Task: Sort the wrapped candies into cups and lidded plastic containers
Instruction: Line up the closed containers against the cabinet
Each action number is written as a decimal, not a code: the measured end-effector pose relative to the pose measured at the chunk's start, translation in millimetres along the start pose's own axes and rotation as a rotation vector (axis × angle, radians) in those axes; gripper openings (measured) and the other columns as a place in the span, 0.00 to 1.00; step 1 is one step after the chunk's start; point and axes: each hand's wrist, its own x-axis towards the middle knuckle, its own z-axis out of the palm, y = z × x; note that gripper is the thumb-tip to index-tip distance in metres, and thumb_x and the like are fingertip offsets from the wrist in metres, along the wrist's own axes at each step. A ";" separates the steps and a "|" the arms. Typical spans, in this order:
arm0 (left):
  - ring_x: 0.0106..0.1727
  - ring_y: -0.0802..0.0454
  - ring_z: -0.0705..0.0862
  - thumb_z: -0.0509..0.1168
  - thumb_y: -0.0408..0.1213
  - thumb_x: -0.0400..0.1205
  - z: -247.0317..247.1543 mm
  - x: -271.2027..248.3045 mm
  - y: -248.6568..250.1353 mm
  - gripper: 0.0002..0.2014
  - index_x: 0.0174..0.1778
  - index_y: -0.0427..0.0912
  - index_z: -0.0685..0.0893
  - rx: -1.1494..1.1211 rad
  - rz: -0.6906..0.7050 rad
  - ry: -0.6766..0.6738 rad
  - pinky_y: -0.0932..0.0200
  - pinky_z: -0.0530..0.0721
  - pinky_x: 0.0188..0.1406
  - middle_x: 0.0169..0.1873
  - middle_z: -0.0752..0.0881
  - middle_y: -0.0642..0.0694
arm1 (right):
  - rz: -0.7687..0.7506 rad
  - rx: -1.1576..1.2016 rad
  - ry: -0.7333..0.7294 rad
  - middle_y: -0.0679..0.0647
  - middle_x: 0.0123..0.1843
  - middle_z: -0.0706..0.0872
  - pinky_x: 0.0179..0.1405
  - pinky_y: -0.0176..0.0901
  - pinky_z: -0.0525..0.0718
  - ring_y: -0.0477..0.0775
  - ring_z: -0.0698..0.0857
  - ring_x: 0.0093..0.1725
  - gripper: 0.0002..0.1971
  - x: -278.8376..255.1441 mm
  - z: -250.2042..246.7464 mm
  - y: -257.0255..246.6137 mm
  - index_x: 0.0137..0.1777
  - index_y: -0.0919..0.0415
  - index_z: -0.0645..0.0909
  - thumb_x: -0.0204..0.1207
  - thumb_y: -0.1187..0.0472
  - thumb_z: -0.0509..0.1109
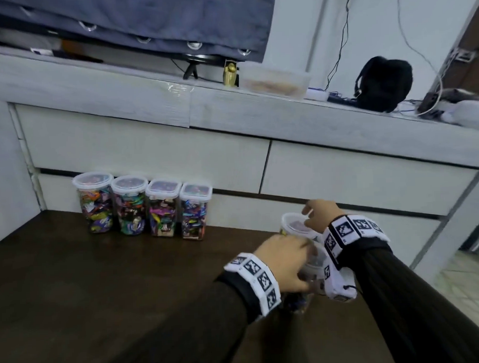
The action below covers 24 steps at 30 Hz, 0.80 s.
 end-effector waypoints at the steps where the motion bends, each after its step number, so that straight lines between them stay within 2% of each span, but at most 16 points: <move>1: 0.65 0.43 0.79 0.70 0.56 0.77 5.5 1.9 4.8 0.32 0.72 0.42 0.75 0.011 0.007 -0.002 0.48 0.80 0.61 0.66 0.80 0.43 | 0.011 -0.007 -0.026 0.58 0.67 0.82 0.67 0.44 0.76 0.58 0.79 0.67 0.17 -1.3 1.4 4.2 0.65 0.57 0.80 0.77 0.58 0.70; 3: 0.68 0.44 0.77 0.70 0.55 0.77 11.2 3.8 8.5 0.32 0.73 0.43 0.74 0.030 -0.001 0.009 0.48 0.78 0.63 0.68 0.79 0.44 | 0.011 -0.034 -0.061 0.57 0.67 0.82 0.66 0.41 0.75 0.56 0.79 0.67 0.17 -1.9 6.6 8.7 0.66 0.56 0.80 0.79 0.56 0.68; 6: 0.68 0.43 0.77 0.71 0.55 0.77 13.5 5.6 10.4 0.32 0.72 0.43 0.73 0.103 -0.026 0.013 0.46 0.76 0.62 0.67 0.78 0.43 | -0.011 -0.096 -0.048 0.57 0.69 0.80 0.65 0.41 0.75 0.56 0.78 0.68 0.19 1.5 16.0 8.7 0.69 0.53 0.77 0.78 0.59 0.67; 8: 0.71 0.42 0.73 0.70 0.49 0.79 16.4 6.9 11.1 0.32 0.76 0.40 0.69 0.153 -0.042 -0.018 0.46 0.76 0.64 0.70 0.75 0.41 | -0.018 -0.154 -0.023 0.59 0.71 0.76 0.68 0.43 0.74 0.58 0.75 0.71 0.20 5.3 18.3 5.6 0.71 0.50 0.75 0.79 0.55 0.68; 10: 0.76 0.42 0.68 0.69 0.40 0.81 20.4 7.6 9.1 0.30 0.78 0.38 0.65 0.164 -0.056 -0.038 0.44 0.76 0.70 0.74 0.72 0.40 | -0.012 -0.196 -0.032 0.62 0.74 0.72 0.69 0.45 0.73 0.61 0.72 0.73 0.20 8.7 17.1 2.2 0.71 0.52 0.76 0.80 0.50 0.66; 12: 0.80 0.40 0.65 0.66 0.33 0.83 22.0 5.6 4.0 0.27 0.77 0.37 0.65 0.168 -0.030 -0.046 0.39 0.76 0.71 0.75 0.72 0.38 | -0.032 -0.189 -0.078 0.63 0.71 0.77 0.63 0.42 0.74 0.61 0.77 0.69 0.20 13.0 16.4 1.1 0.69 0.59 0.76 0.83 0.47 0.62; 14: 0.79 0.37 0.66 0.63 0.30 0.83 18.7 -0.4 -5.5 0.27 0.78 0.39 0.65 0.166 0.036 -0.049 0.35 0.80 0.65 0.76 0.72 0.37 | -0.050 -0.168 -0.097 0.61 0.64 0.82 0.52 0.41 0.75 0.60 0.81 0.62 0.21 15.3 17.3 2.2 0.66 0.61 0.76 0.83 0.46 0.60; 17: 0.79 0.34 0.66 0.62 0.33 0.84 9.8 -14.7 -28.1 0.32 0.83 0.49 0.58 0.204 0.109 -0.100 0.35 0.84 0.58 0.80 0.65 0.38 | -0.076 -0.165 -0.087 0.60 0.62 0.83 0.47 0.40 0.73 0.59 0.83 0.58 0.19 18.2 20.8 3.1 0.68 0.57 0.73 0.81 0.49 0.64; 20: 0.80 0.35 0.66 0.61 0.32 0.85 3.9 -29.9 -51.6 0.34 0.85 0.52 0.54 0.225 0.103 -0.122 0.34 0.82 0.62 0.83 0.61 0.40 | -0.122 -0.175 -0.111 0.58 0.65 0.83 0.48 0.39 0.75 0.57 0.82 0.61 0.29 19.7 21.8 -3.4 0.76 0.49 0.67 0.76 0.54 0.71; 24: 0.83 0.38 0.62 0.58 0.29 0.86 3.6 -47.8 -77.9 0.34 0.86 0.51 0.52 0.297 0.063 -0.110 0.39 0.77 0.67 0.83 0.61 0.38 | -0.175 -0.195 -0.128 0.53 0.65 0.84 0.46 0.37 0.75 0.53 0.83 0.61 0.37 21.3 23.8 -13.1 0.75 0.47 0.70 0.67 0.60 0.80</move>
